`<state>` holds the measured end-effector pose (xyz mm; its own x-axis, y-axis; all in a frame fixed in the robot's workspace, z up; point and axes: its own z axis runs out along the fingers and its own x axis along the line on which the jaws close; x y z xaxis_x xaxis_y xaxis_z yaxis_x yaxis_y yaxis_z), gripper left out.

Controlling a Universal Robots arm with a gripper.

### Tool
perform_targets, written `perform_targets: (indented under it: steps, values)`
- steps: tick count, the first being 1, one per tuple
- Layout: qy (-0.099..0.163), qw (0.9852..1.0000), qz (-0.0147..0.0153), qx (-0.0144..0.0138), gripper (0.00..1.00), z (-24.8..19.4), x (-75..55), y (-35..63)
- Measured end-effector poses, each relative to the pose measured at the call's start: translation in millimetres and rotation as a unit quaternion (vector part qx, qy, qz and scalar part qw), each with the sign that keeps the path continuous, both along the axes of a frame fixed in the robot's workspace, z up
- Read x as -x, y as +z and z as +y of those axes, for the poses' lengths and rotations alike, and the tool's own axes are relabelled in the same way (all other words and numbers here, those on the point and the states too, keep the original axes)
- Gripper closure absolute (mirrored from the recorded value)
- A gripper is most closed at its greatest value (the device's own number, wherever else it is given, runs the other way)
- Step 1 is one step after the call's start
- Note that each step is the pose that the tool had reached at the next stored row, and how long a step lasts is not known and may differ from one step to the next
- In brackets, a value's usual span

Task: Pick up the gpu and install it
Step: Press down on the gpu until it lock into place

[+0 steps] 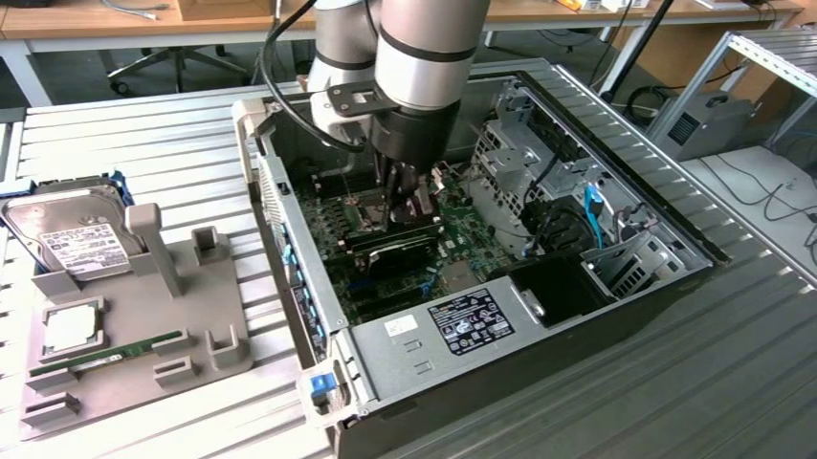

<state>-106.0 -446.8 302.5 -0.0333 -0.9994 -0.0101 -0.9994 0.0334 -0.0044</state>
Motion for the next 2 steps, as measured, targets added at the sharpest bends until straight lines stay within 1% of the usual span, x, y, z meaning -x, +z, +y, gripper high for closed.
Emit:
perform_targets:
  steps: [2]
  values:
    - [0.000,1.0000,0.0000,0.0000,0.89,0.0,0.0,0.0]
